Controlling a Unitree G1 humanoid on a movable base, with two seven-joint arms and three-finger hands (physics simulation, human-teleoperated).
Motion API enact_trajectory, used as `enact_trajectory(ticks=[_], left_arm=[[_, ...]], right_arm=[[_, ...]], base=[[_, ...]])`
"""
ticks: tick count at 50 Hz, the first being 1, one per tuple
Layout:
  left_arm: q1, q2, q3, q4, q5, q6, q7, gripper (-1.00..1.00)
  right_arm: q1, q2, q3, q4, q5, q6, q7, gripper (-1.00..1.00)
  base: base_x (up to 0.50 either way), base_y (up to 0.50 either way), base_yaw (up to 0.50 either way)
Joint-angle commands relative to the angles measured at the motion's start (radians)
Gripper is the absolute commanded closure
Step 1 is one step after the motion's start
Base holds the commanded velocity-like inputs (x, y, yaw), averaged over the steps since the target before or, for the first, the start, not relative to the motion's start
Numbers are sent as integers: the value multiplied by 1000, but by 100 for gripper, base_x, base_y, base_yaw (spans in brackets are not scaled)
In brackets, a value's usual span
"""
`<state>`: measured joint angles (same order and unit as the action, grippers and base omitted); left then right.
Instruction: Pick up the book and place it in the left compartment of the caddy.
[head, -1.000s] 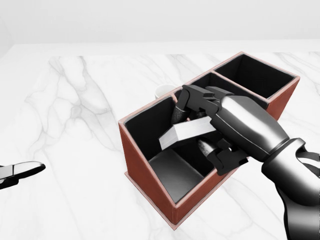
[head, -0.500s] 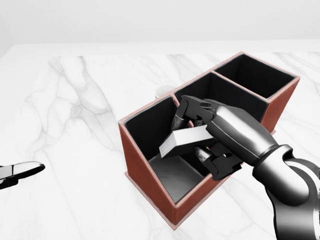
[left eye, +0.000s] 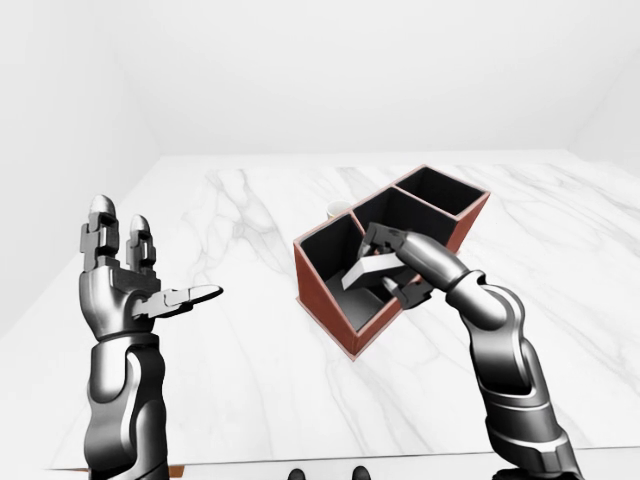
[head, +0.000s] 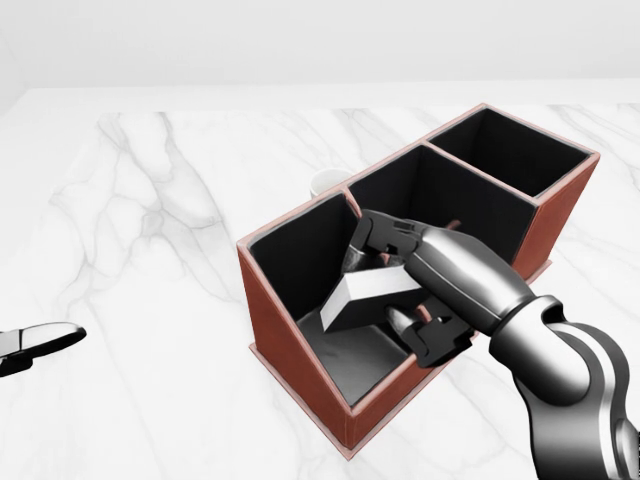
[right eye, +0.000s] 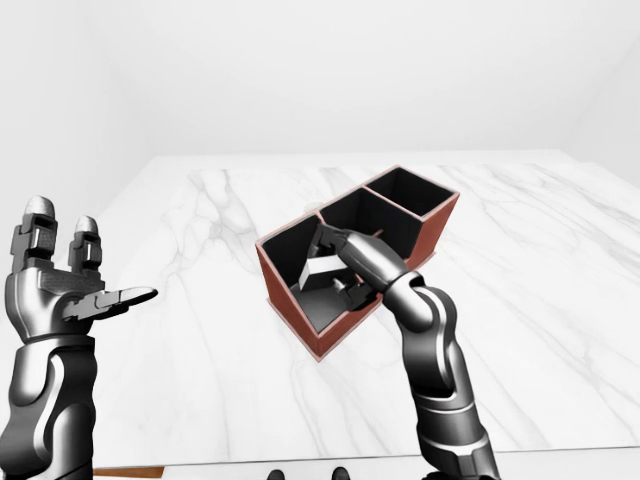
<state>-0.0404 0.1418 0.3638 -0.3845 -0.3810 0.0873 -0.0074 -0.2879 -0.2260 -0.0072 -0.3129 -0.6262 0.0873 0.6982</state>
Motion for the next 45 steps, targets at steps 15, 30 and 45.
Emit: enact_trajectory(ticks=[15,30,45], left_arm=[[3,-2,2,-1,1,0,-2,-100],[-3,3,1,20,-1,0,-1,-100],[2,0,1,2,-3,0,0,-100]], right_arm=[[2,22,-12,74,20,0,0,100],[-17,22,-4,116,-20,0,0,100],[-34,30,4,158,-54,0,0,100]], base=[[0,0,0],[0,0,0],[0,0,0]])
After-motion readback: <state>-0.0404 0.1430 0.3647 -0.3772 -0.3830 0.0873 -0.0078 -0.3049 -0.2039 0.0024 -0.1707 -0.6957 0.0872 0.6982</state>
